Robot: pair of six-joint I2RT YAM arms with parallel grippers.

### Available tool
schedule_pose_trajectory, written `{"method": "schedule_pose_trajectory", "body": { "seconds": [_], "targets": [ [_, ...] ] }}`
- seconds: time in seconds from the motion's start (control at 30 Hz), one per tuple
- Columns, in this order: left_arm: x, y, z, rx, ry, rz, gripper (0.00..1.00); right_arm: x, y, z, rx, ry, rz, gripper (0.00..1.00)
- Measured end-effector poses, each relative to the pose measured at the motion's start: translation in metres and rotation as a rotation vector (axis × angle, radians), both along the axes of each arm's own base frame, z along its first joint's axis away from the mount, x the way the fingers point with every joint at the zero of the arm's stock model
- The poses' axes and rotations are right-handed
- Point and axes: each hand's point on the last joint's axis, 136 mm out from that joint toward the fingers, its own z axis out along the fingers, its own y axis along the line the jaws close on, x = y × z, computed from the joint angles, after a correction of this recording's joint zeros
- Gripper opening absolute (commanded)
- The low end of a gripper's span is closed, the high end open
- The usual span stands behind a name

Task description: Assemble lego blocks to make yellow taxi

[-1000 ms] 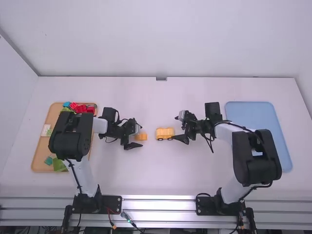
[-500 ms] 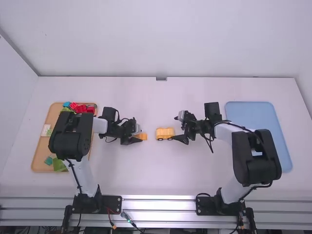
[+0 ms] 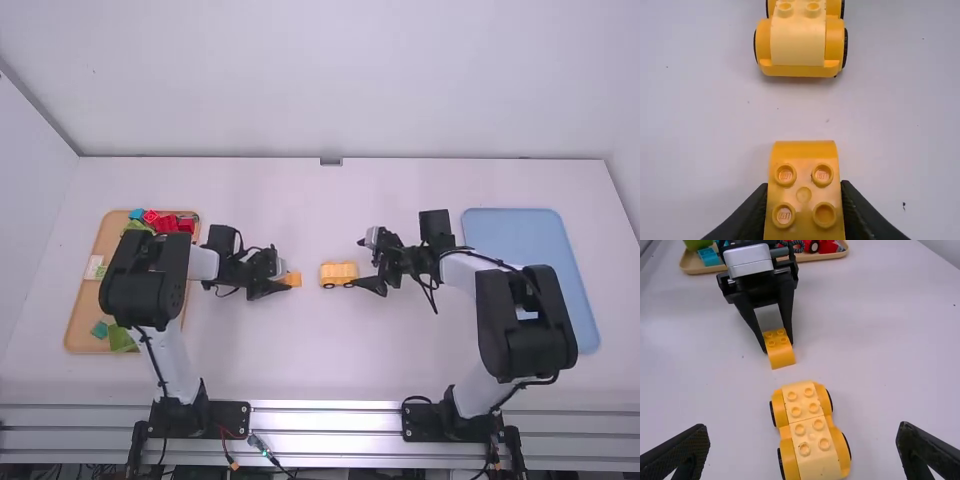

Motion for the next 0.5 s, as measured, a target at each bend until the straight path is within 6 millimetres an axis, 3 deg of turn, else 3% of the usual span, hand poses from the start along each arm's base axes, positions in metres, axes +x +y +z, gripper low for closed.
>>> {"method": "schedule_pose_trajectory", "body": {
  "seconds": [0.23, 0.33, 0.37, 0.5],
  "targets": [
    [0.0023, 0.0086, 0.0014, -0.014, 0.002, 0.026, 0.33, 0.0000, 0.0000, 0.0000, 0.000, 0.000, 0.000, 0.99],
    [0.0022, 0.0080, 0.0022, -0.019, 0.001, 0.024, 0.28, -0.0001, 0.0001, 0.0000, 0.000, 0.000, 0.001, 0.99],
    [0.0017, 0.0071, 0.0034, -0.028, 0.002, 0.021, 0.22, -0.0001, 0.0001, 0.0001, 0.001, 0.000, 0.000, 0.99],
    [0.0011, 0.0041, 0.0082, -0.058, -0.001, 0.010, 0.22, -0.0001, 0.0001, -0.0001, 0.000, 0.000, 0.001, 0.99]
  ]
}}
